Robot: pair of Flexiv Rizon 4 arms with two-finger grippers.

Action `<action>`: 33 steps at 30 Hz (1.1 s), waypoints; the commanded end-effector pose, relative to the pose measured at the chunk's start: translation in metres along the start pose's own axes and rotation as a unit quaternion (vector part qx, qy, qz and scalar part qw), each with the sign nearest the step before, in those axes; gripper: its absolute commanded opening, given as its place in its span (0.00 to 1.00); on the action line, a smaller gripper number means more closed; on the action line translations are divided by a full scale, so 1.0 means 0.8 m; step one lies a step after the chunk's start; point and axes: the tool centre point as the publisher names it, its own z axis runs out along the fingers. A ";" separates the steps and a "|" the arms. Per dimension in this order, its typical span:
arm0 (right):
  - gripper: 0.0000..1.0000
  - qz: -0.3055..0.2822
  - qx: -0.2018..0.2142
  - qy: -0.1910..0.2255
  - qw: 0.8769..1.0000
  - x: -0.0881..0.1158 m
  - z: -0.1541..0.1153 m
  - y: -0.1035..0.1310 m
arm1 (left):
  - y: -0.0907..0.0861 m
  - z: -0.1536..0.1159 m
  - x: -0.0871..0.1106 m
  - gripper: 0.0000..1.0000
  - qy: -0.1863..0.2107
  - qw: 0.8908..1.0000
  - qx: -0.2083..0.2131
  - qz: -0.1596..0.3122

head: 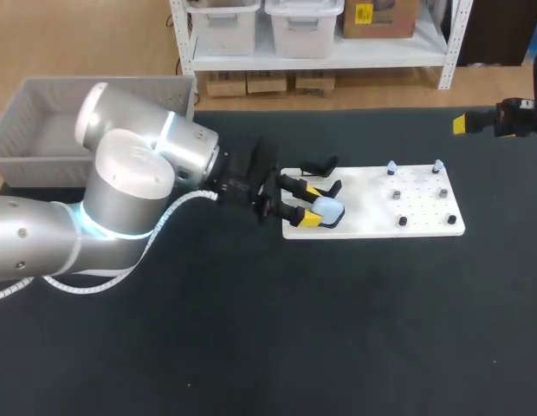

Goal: Pick up each earbud case from the left stands, insert the matching earbuds, close the lid, and place the case in the box.

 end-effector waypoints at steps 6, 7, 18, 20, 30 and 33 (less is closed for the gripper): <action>1.00 0.000 0.000 0.000 1.000 0.000 0.000 0.000 | -0.009 0.008 0.004 0.48 -0.007 1.000 -0.012 -0.006; 1.00 0.000 0.000 0.000 1.000 0.000 0.000 0.000 | -0.010 0.008 0.004 0.48 -0.007 1.000 -0.013 -0.006; 1.00 0.000 0.000 0.000 1.000 0.000 0.000 0.000 | -0.014 0.005 0.000 0.48 -0.006 1.000 -0.024 -0.003; 1.00 0.000 0.000 0.000 1.000 0.000 0.000 0.000 | -0.014 0.005 0.000 0.48 -0.005 1.000 -0.025 -0.002; 1.00 0.000 0.000 0.000 1.000 0.000 0.000 0.000 | -0.011 0.006 -0.003 0.41 -0.003 1.000 -0.024 0.002; 1.00 0.000 0.000 0.000 1.000 0.000 0.000 0.000 | -0.011 0.007 -0.002 0.33 -0.003 1.000 -0.022 0.002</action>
